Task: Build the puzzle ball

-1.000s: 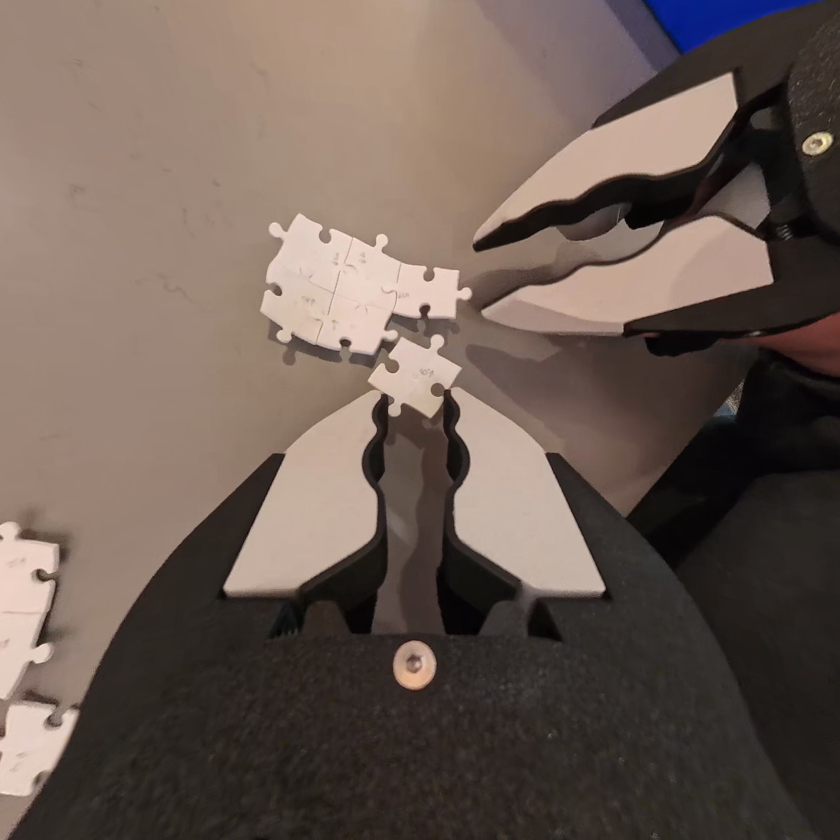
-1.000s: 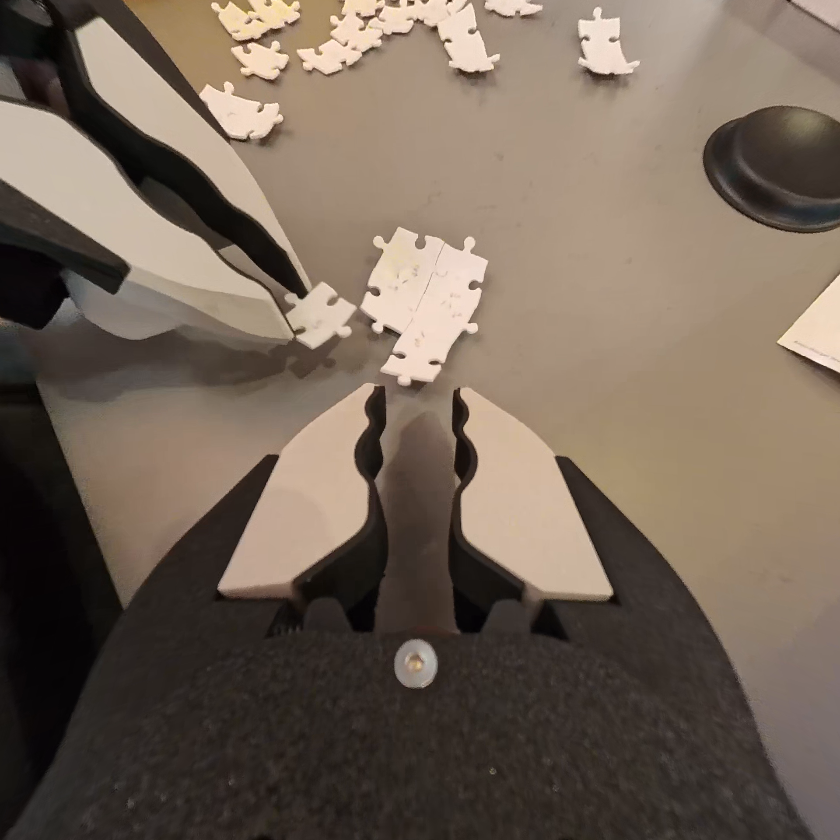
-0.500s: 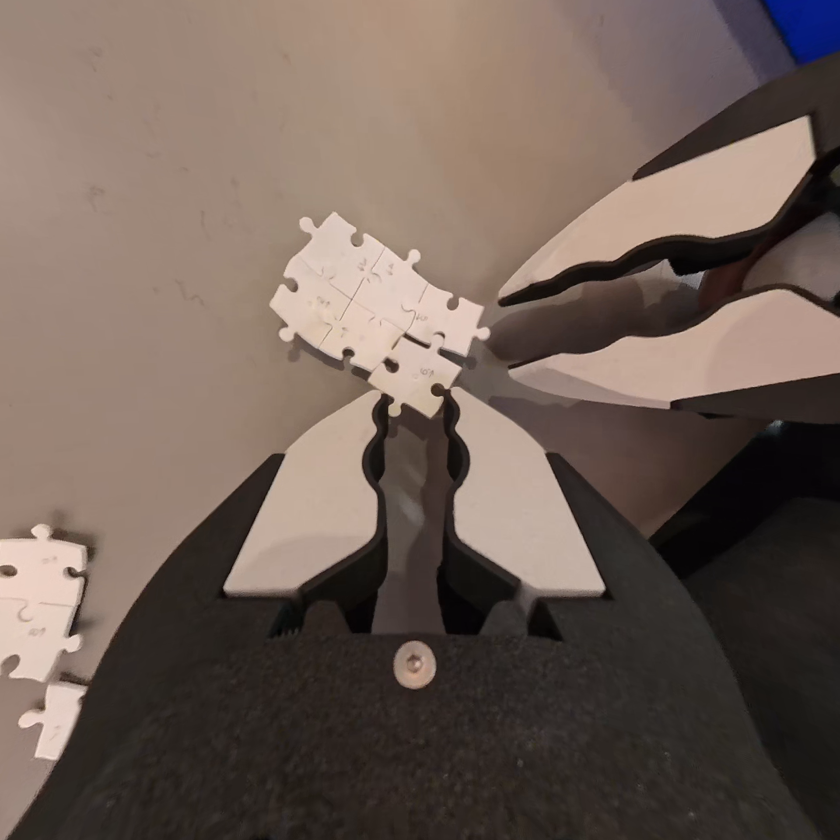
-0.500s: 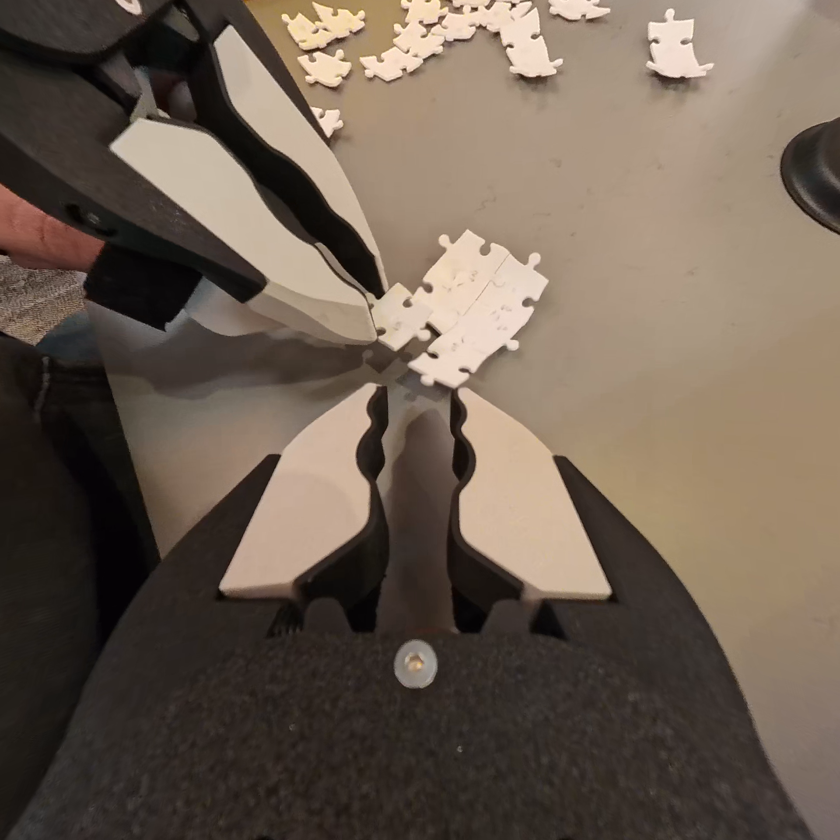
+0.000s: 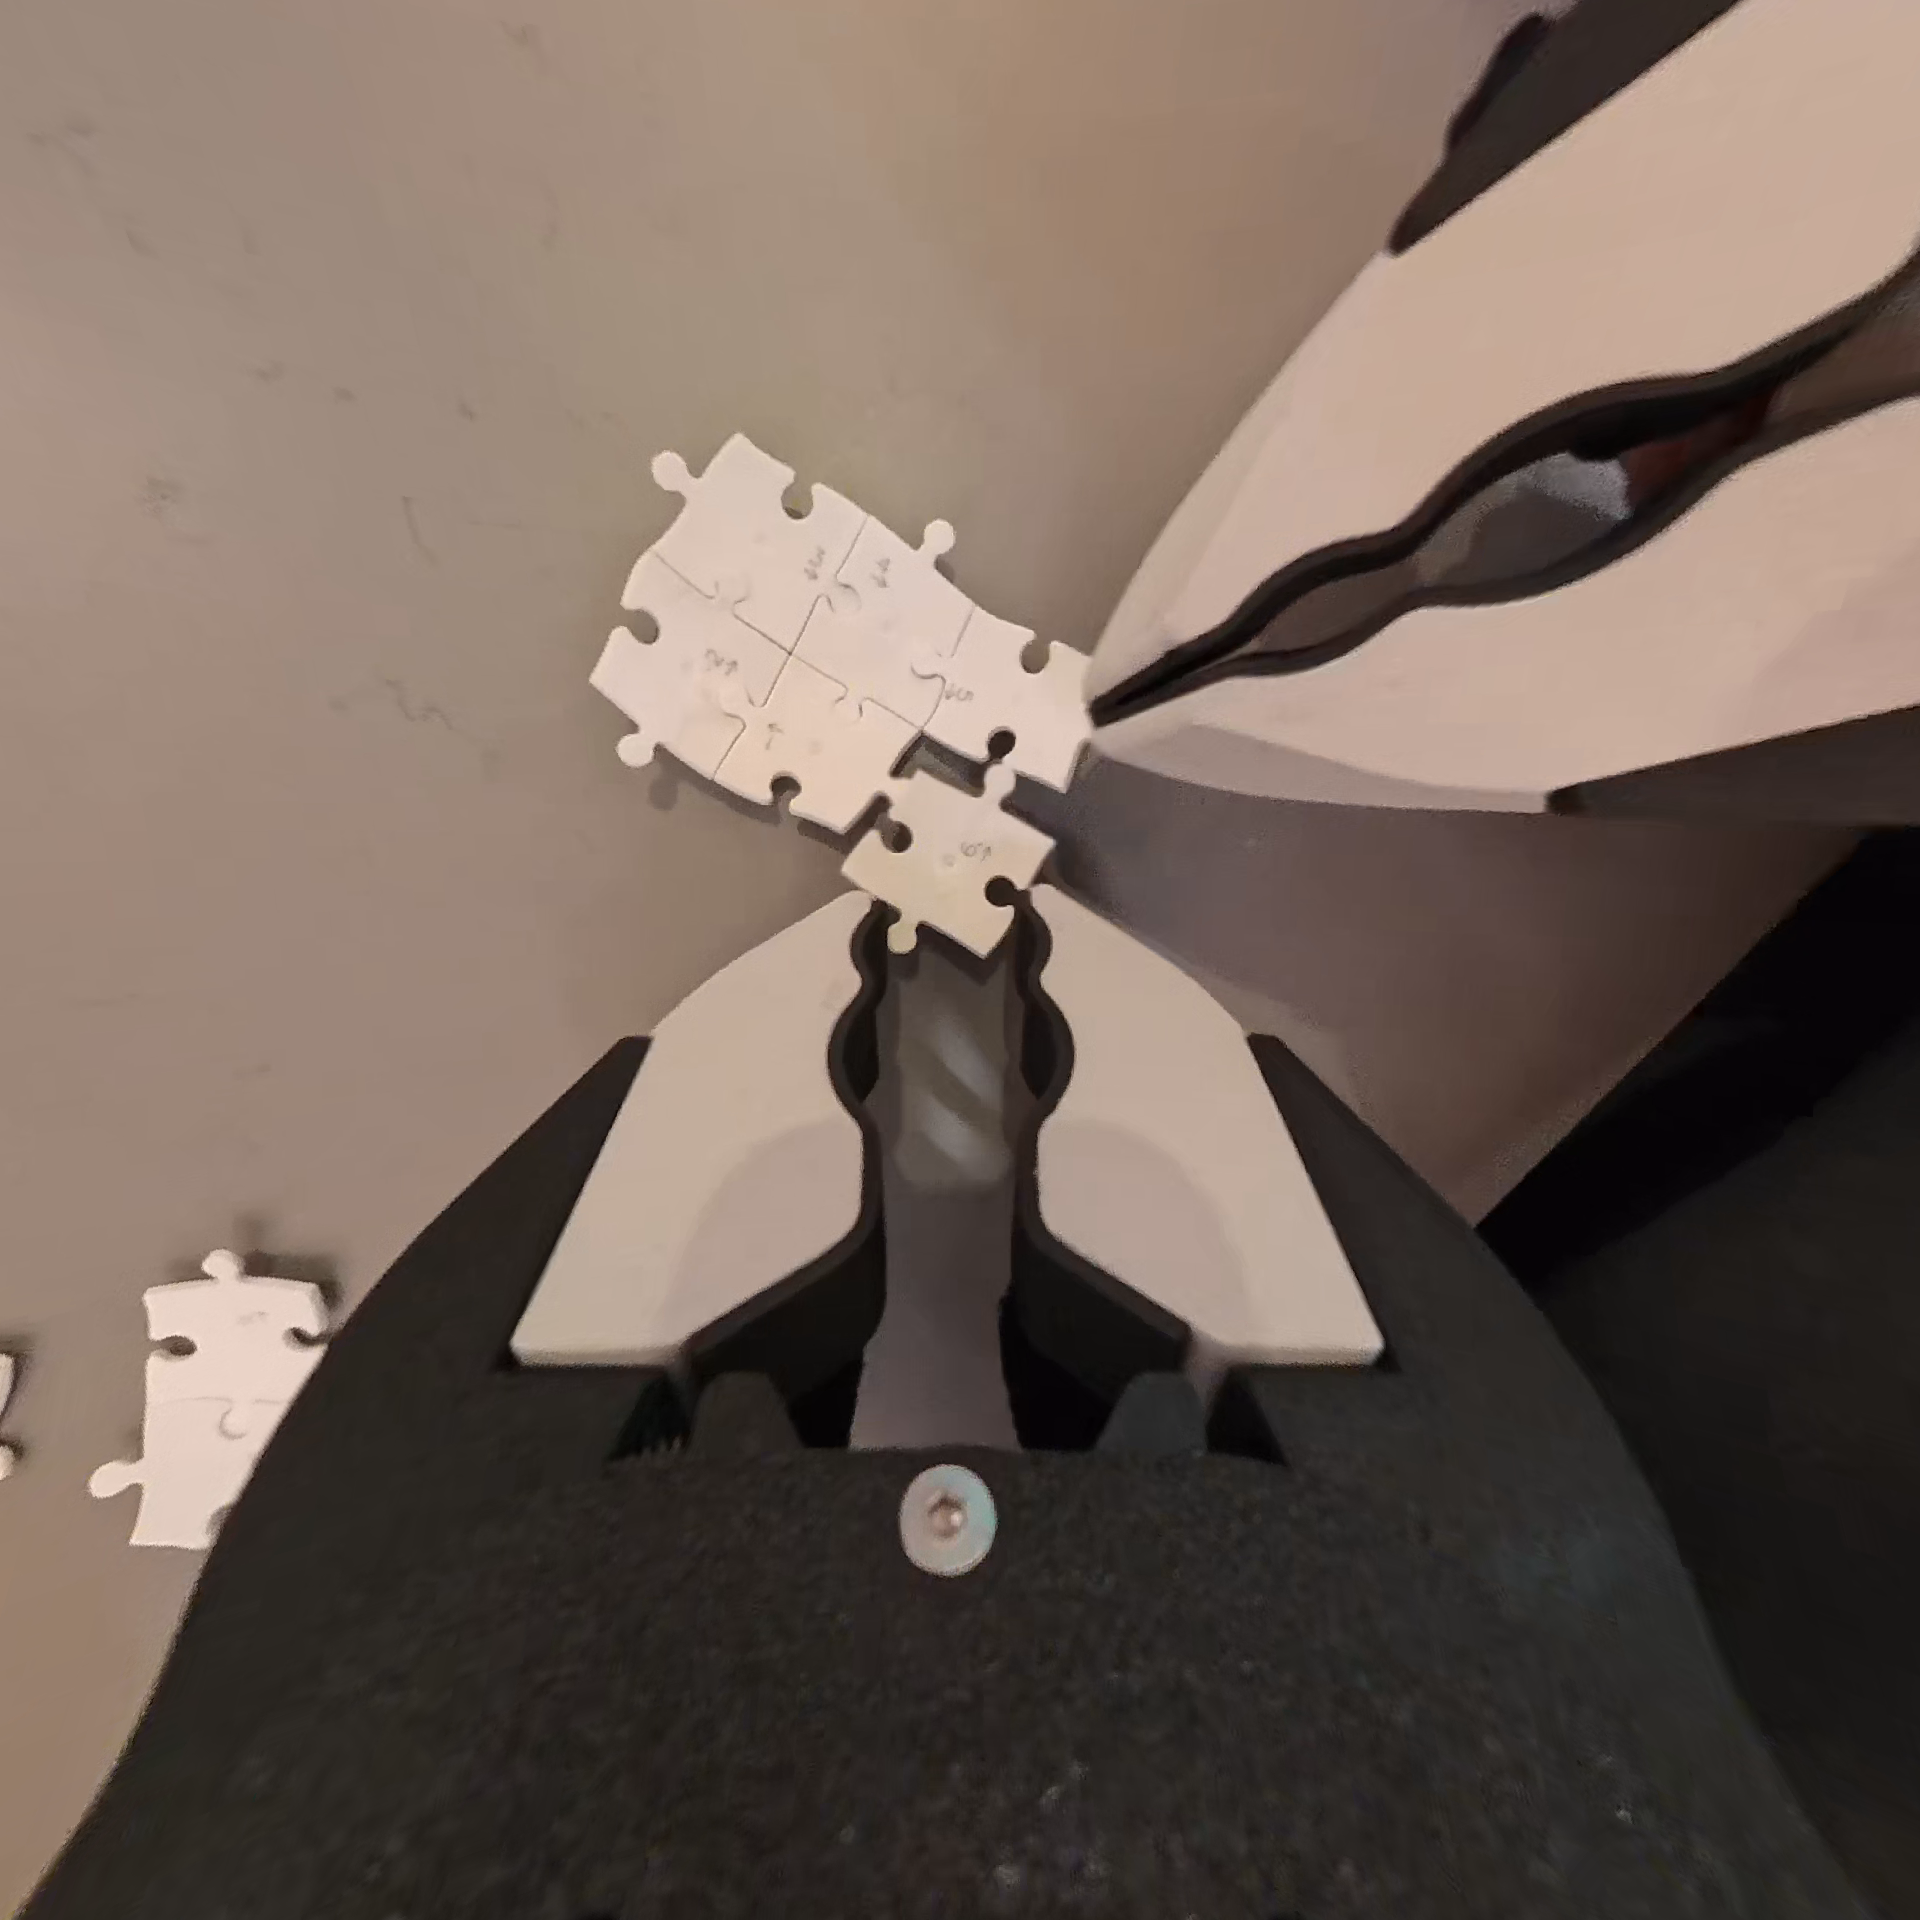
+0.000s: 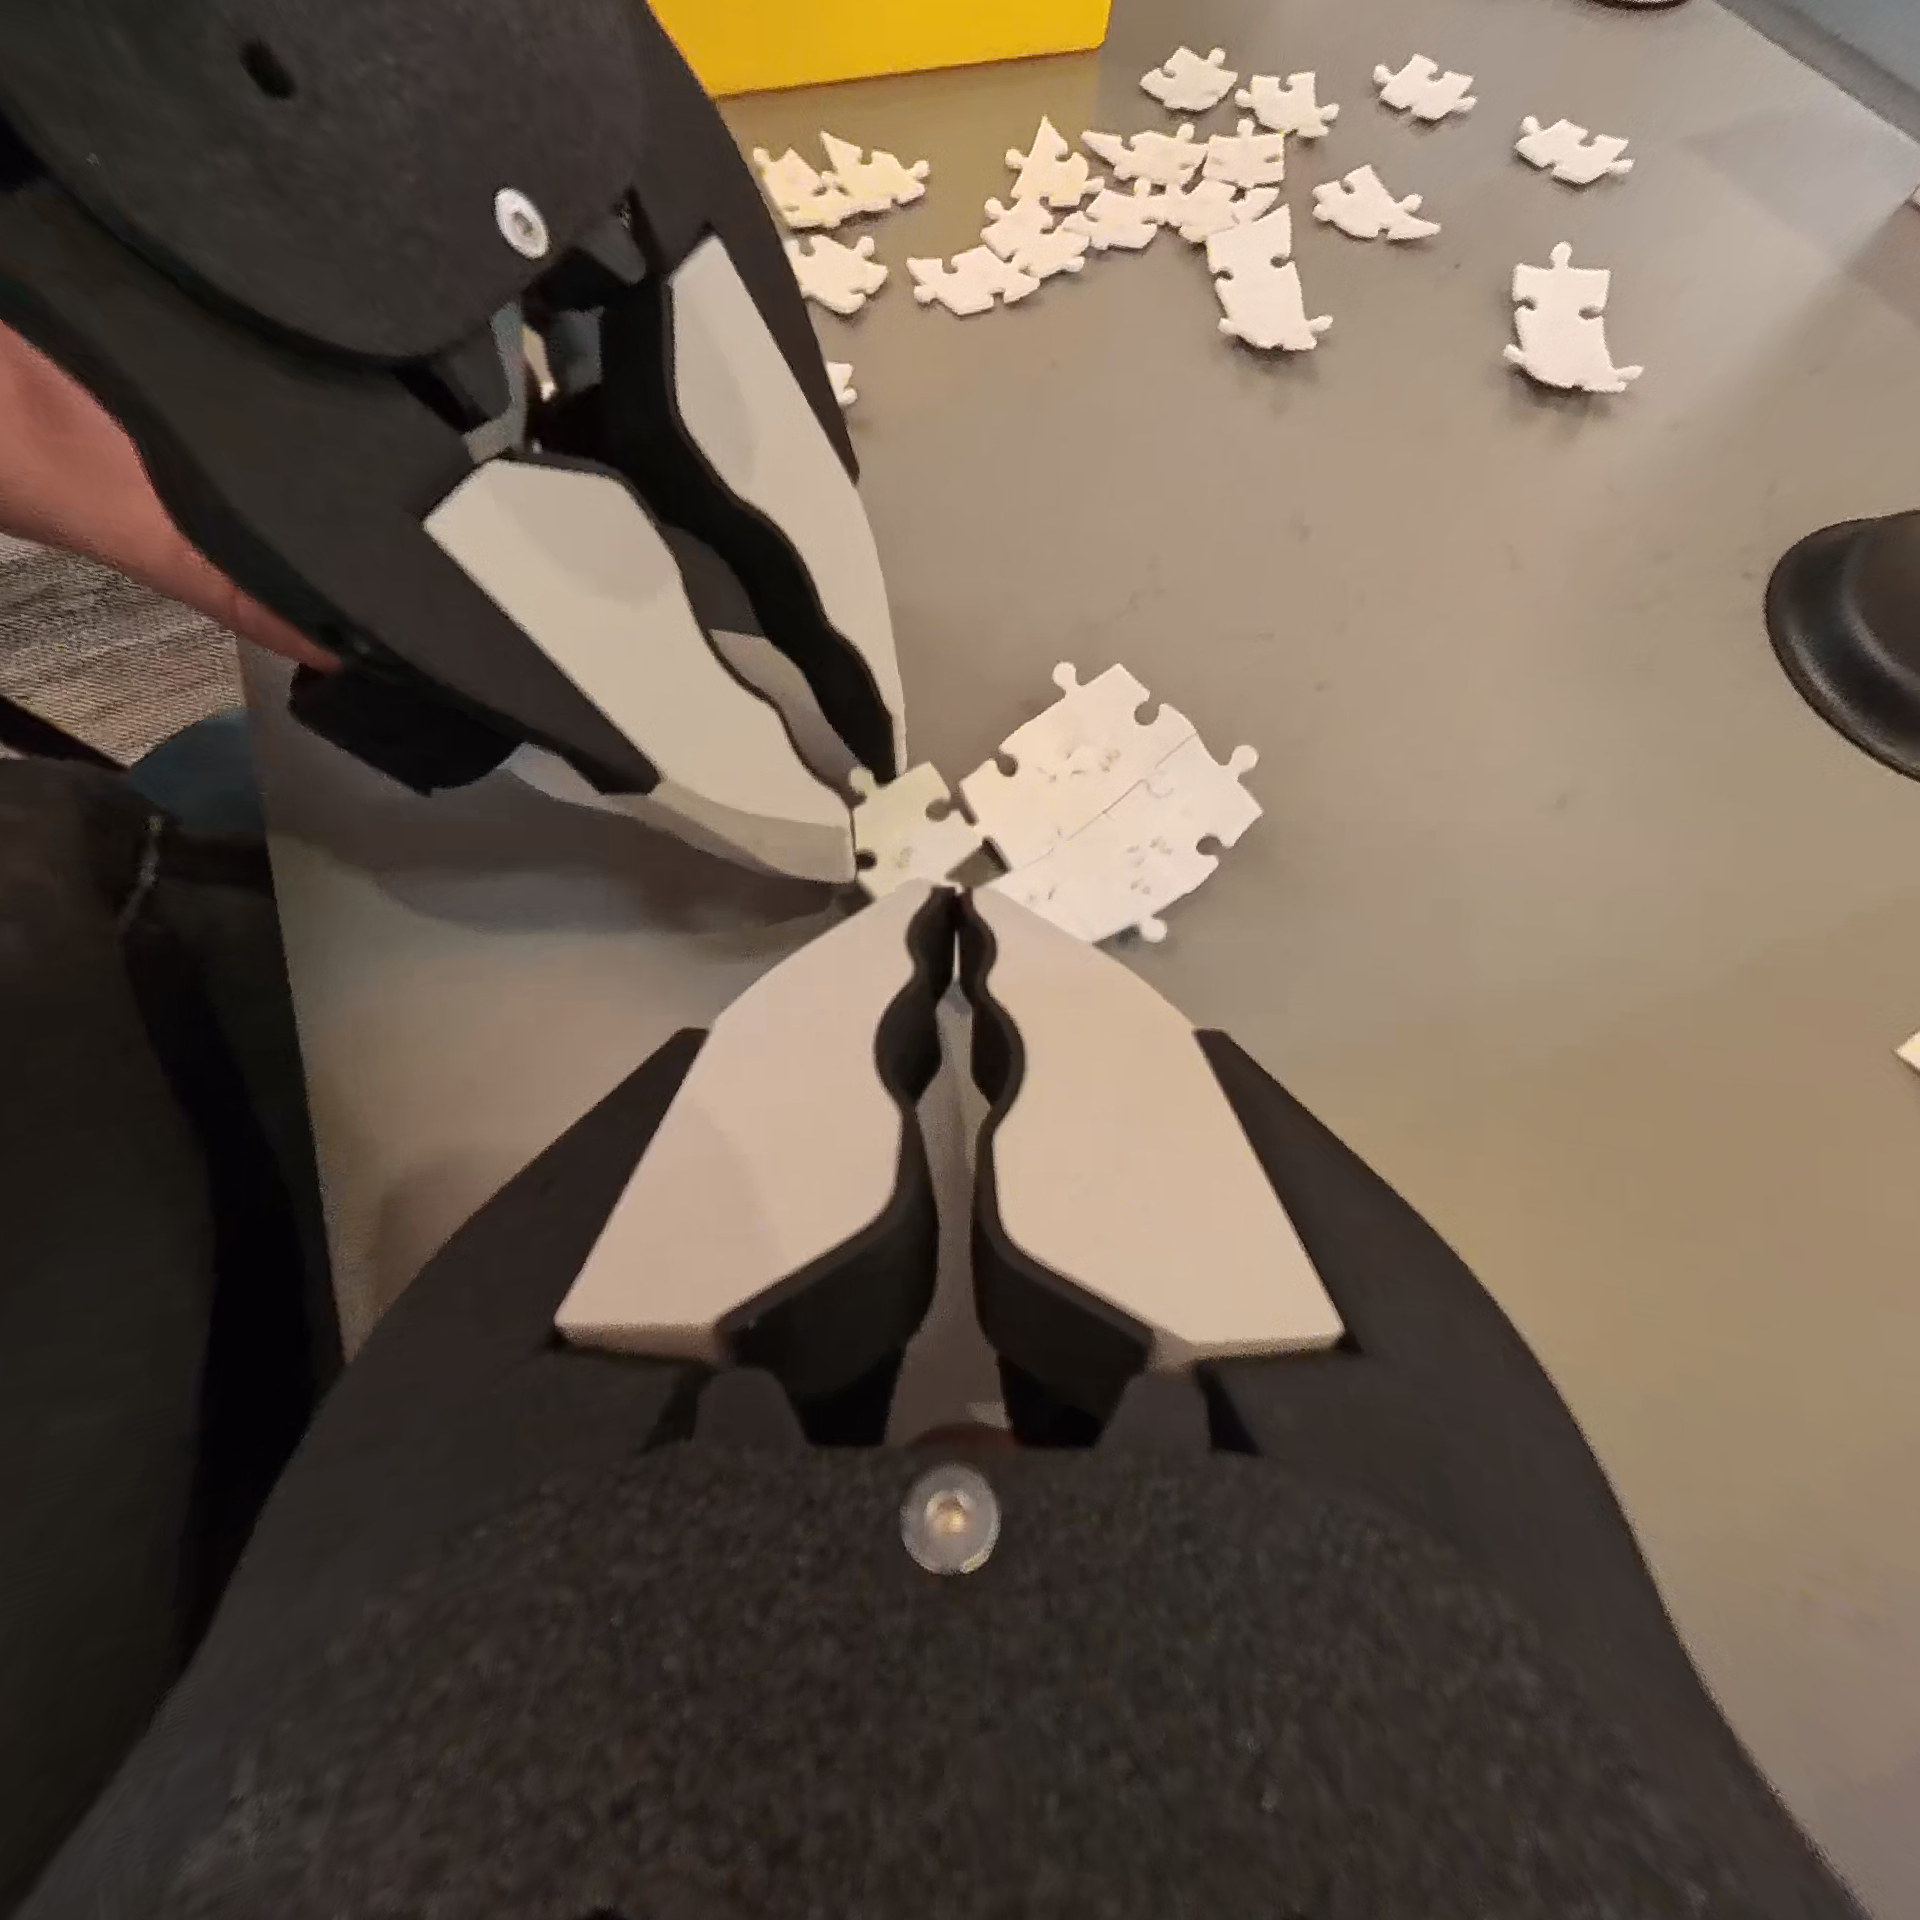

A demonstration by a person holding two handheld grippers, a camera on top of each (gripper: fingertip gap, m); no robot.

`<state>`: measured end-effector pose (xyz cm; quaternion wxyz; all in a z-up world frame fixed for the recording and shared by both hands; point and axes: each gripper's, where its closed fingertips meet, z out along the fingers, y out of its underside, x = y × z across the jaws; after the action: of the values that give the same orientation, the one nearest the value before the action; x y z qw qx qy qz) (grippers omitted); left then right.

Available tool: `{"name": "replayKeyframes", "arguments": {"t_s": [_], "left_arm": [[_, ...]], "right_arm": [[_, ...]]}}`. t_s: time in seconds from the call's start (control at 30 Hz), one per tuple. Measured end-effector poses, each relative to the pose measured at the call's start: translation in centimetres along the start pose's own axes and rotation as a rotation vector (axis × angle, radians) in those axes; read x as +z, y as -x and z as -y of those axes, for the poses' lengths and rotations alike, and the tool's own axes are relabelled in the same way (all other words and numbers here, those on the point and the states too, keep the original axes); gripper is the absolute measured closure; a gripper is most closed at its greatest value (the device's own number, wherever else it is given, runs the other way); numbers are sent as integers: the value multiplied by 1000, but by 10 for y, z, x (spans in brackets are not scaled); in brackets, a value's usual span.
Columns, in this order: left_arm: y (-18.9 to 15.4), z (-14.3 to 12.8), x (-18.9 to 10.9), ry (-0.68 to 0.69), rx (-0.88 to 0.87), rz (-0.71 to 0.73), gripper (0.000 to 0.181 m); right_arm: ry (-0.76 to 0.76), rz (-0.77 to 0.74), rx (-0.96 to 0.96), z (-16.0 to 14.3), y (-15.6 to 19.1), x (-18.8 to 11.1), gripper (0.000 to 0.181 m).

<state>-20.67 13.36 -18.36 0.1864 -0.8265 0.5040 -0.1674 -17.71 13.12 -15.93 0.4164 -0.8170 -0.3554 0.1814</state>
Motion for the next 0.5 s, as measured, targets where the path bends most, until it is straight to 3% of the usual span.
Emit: {"name": "replayKeyframes", "arguments": {"t_s": [0.2, 0.5], "left_arm": [[-1, 5, 1, 8, 0, -27, 159], [-8, 12, -3, 16, -52, -48, 159]], "right_arm": [[86, 4, -19, -4, -11, 13, 181], [116, -7, 82, -19, -26, 9, 181]]}}
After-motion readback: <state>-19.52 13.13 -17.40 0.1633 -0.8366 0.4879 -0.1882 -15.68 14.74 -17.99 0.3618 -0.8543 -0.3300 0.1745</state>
